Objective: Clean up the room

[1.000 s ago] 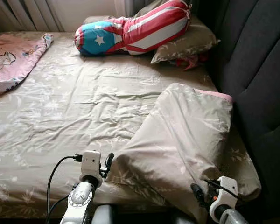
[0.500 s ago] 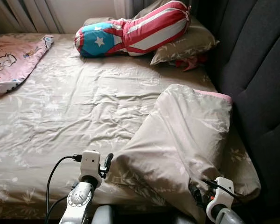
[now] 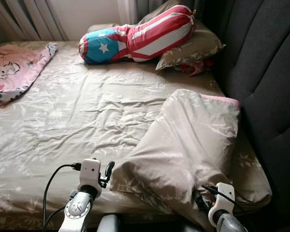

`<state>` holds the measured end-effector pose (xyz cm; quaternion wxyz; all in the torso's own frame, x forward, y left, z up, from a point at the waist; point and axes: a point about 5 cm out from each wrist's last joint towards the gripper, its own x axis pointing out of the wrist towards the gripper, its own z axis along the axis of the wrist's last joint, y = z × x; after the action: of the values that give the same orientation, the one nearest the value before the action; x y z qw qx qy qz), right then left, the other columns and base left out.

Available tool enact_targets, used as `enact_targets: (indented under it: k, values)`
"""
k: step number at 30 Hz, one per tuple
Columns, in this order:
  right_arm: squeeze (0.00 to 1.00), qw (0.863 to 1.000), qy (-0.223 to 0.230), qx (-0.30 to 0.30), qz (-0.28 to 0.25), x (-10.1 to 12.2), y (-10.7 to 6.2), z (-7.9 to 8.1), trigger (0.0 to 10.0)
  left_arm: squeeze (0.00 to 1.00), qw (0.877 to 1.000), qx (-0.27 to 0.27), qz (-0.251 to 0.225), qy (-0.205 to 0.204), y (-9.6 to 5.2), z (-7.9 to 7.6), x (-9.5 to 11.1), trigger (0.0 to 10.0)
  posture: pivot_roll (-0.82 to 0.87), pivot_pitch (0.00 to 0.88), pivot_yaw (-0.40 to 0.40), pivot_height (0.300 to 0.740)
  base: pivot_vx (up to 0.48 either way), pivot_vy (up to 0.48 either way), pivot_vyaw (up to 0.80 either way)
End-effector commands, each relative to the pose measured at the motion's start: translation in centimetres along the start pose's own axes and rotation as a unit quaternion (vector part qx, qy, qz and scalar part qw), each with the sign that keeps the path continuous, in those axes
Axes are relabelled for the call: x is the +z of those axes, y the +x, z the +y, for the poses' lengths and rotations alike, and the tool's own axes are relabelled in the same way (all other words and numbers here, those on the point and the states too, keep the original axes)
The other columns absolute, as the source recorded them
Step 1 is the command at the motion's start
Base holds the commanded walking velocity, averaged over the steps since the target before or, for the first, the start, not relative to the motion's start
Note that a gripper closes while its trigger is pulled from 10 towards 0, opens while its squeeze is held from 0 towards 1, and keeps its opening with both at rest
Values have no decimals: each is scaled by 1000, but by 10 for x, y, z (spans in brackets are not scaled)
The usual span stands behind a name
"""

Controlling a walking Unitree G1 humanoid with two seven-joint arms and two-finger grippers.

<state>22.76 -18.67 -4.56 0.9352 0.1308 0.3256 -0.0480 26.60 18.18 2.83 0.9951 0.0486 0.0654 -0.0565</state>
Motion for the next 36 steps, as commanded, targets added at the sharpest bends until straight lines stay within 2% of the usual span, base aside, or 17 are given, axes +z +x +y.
enact_targets:
  k: [1,3,10,16,17,18,26,36]
  values:
    - [0,1000,10,-2,-25,9,5,6,10000,0,1000,-11,12,14,-5,-1,-4,10000,23,128,26,645,0,0,0]
    - [0,999,22,4,-27,12,8,12,10000,0,1000,-11,13,16,-7,0,-4,10000,34,135,28,645,0,0,0]
    - [0,999,10,34,-2,9,16,38,10000,0,1000,-8,13,22,-15,6,-3,10000,71,166,37,645,0,0,0]
    - [0,999,17,35,-1,10,18,45,10000,0,999,-8,16,27,-22,9,-3,10000,83,191,43,645,0,0,0]
    - [0,999,17,36,-1,10,18,47,2510,0,999,-9,18,27,-25,9,-3,10000,87,199,45,645,0,0,0]
    - [0,999,15,41,-3,10,18,50,0,0,999,-11,21,28,-28,8,-4,10000,89,211,46,645,0,0,0]
    - [0,999,10,39,-5,6,17,46,0,0,999,-14,28,27,-36,5,-4,10000,88,237,45,645,0,0,0]
    - [0,999,11,43,-11,3,15,44,0,0,999,-15,36,22,-36,0,-4,10000,75,233,32,645,0,0,0]
